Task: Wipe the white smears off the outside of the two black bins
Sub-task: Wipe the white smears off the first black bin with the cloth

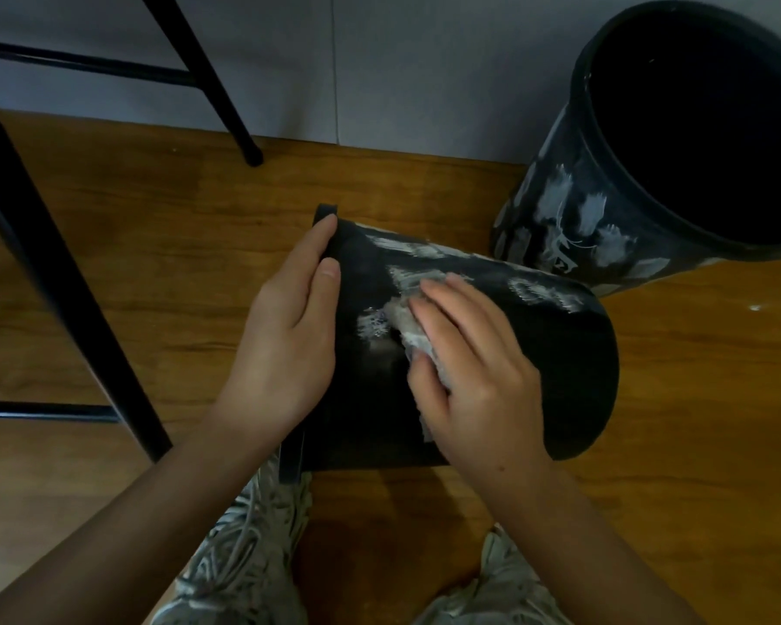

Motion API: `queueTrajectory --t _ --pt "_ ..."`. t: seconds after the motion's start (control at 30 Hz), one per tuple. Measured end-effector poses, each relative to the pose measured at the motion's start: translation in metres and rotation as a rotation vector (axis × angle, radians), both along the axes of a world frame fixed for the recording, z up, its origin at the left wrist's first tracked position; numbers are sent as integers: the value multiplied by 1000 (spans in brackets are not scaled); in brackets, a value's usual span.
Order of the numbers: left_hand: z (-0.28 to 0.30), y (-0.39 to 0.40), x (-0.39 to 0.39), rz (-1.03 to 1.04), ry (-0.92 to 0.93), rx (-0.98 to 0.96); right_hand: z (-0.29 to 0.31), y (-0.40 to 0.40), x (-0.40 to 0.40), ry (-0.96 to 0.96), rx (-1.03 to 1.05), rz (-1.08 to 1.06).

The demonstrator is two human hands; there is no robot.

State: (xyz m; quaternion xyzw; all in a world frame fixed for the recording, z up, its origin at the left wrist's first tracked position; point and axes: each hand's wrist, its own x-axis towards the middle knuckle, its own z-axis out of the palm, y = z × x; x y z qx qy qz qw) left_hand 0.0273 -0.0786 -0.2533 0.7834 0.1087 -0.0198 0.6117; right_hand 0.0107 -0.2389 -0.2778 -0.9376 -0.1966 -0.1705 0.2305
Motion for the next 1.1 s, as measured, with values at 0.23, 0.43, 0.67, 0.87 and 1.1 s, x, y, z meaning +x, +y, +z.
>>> queueTrajectory --t 0.23,0.43,0.67,0.87,1.1 --pt "-3 3 0 -12 -14 29 -1 12 -11 -31 -32 201" --pt "-4 -1 -3 -17 -21 41 1 12 -2 -30 2 116" --pt "-4 3 -7 -40 -9 7 -2 13 -17 -66 35 231" --pt "-5 3 -5 -26 -9 -30 3 25 0 -10 26 143" --pt "-5 9 -2 -37 14 -97 -11 25 -31 -74 -41 380"
